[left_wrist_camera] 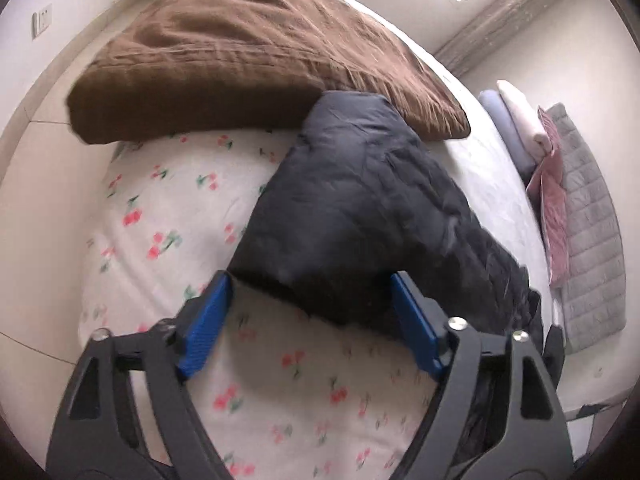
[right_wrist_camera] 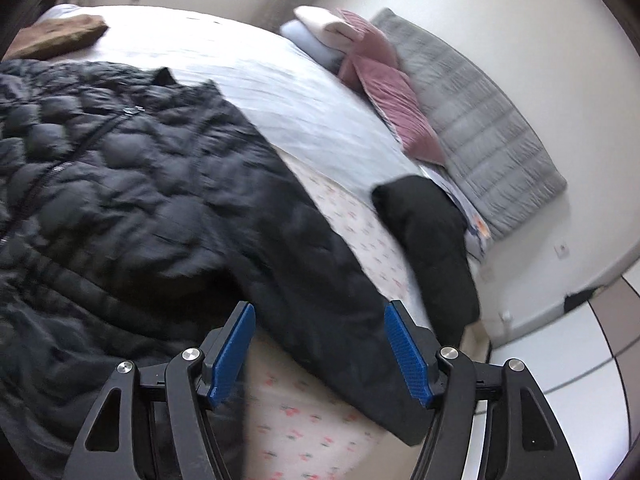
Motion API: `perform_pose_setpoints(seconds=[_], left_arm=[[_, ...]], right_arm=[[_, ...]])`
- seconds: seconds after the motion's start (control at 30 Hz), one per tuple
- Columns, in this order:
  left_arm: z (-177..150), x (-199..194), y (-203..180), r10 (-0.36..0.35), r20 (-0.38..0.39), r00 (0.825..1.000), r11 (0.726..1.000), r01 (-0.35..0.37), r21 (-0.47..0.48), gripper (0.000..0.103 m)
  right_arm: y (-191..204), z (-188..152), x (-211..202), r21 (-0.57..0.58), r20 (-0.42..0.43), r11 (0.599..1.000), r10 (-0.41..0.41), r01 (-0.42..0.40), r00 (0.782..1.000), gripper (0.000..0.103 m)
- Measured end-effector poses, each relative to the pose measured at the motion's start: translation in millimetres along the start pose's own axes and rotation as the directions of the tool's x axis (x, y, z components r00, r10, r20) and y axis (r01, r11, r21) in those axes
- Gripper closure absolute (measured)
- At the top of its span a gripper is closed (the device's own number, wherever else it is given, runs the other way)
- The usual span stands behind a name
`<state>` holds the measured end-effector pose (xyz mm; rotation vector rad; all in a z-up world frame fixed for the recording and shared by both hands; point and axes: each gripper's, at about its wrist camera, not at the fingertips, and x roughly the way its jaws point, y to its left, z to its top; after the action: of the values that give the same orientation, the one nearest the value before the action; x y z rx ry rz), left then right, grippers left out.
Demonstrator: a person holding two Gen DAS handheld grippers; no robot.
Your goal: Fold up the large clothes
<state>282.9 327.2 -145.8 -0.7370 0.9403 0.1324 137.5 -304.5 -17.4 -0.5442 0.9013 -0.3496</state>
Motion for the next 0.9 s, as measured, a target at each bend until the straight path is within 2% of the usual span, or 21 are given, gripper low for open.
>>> perform_pose_setpoints(seconds=[0.03, 0.07, 0.1, 0.17, 0.23, 0.3, 0.37, 0.4, 0.47, 0.53, 0.57, 0.6, 0.63, 0.67, 0.7, 0.73, 0.77, 0.9], left_arm=[[3.7, 1.3, -1.8, -0.024, 0.004, 1.000, 1.000, 0.024, -0.009, 0.067], [7.7, 1.8, -12.0, -0.077, 0.008, 0.997, 0.997, 0.077, -0.001, 0.097], [7.7, -4.3, -26.5, -0.078, 0.041, 0.996, 0.996, 0.077, 0.034, 0.099], [3.5, -24.2, -65.5, -0.115, 0.139, 0.984, 0.980, 0.090, 0.179, 0.099], [-15.5, -47.7, -118.2, -0.210, 0.181, 0.961, 0.920, 0.131, 0.370, 0.099], [-37.3, -59.0, -159.2, -0.290, 0.154, 0.945, 0.844, 0.176, 0.506, 0.099], [-67.5, -63.2, -202.1, -0.375, 0.061, 0.925, 0.737, 0.258, 0.625, 0.099], [-77.1, -61.8, -212.8, -0.396, 0.018, 0.918, 0.701, 0.290, 0.652, 0.099], [-108.9, -54.0, -240.8, -0.423, -0.125, 0.897, 0.590, 0.377, 0.714, 0.099], [-138.0, -43.7, -256.5, -0.397, -0.243, 0.885, 0.501, 0.431, 0.750, 0.099], [-157.8, -33.9, -263.5, -0.352, -0.322, 0.879, 0.453, 0.461, 0.763, 0.098], [-178.6, -23.0, -267.5, -0.288, -0.380, 0.879, 0.417, 0.472, 0.777, 0.098], [-194.0, -16.7, -267.3, -0.240, -0.402, 0.884, 0.399, 0.467, 0.789, 0.093], [-212.7, -7.5, -265.3, -0.178, -0.421, 0.889, 0.378, 0.457, 0.805, 0.078], [-222.0, -2.2, -263.6, -0.148, -0.428, 0.891, 0.370, 0.452, 0.812, 0.068], [-229.8, -2.3, -257.6, -0.130, -0.426, 0.895, 0.368, 0.442, 0.818, 0.047], [-236.8, -3.6, -250.9, -0.125, -0.417, 0.900, 0.365, 0.432, 0.824, 0.035], [-234.5, -22.1, -225.1, -0.133, -0.393, 0.910, 0.370, 0.414, 0.832, 0.025]], right_arm=[[8.3, 3.6, -2.1, -0.010, 0.007, 1.000, 0.012, -0.012, 1.000, 0.035], [15.2, 4.4, -4.7, -0.020, 0.013, 1.000, 0.019, -0.019, 1.000, 0.035], [21.5, 5.4, -6.1, -0.030, 0.020, 0.999, 0.026, -0.026, 0.999, 0.035], [33.1, 9.8, -9.7, -0.048, 0.036, 0.998, 0.034, -0.032, 0.999, 0.035], [41.7, 11.0, -12.1, -0.061, 0.050, 0.998, 0.037, -0.034, 0.998, 0.035], [48.3, 12.1, -15.1, -0.059, 0.061, 0.997, 0.050, -0.046, 0.997, 0.035], [52.5, 12.0, -15.7, -0.045, 0.065, 0.997, 0.071, -0.069, 0.995, 0.035], [54.4, 11.4, -16.4, -0.039, 0.066, 0.996, 0.080, -0.077, 0.995, 0.035], [56.6, 9.5, -17.7, -0.023, 0.069, 0.995, 0.097, -0.096, 0.993, 0.035], [57.5, 6.8, -19.0, -0.008, 0.072, 0.993, 0.120, -0.119, 0.990, 0.035], [57.8, 5.5, -19.1, -0.002, 0.073, 0.992, 0.128, -0.129, 0.989, 0.035], [58.2, 3.6, -18.7, 0.002, 0.074, 0.991, 0.135, -0.136, 0.988, 0.035], [58.4, 1.4, -18.0, 0.006, 0.071, 0.990, 0.140, -0.141, 0.988, 0.035], [58.3, -0.8, -17.1, 0.009, 0.066, 0.989, 0.143, -0.144, 0.987, 0.035], [57.9, -3.4, -15.9, 0.013, 0.061, 0.989, 0.147, -0.148, 0.987, 0.035], [56.8, -6.2, -15.0, 0.017, 0.055, 0.988, 0.152, -0.153, 0.987, 0.035], [55.5, -8.7, -14.1, 0.021, 0.051, 0.987, 0.157, -0.158, 0.986, 0.035], [48.8, -19.1, -11.1, 0.041, 0.037, 0.985, 0.168, -0.170, 0.985, 0.035]])
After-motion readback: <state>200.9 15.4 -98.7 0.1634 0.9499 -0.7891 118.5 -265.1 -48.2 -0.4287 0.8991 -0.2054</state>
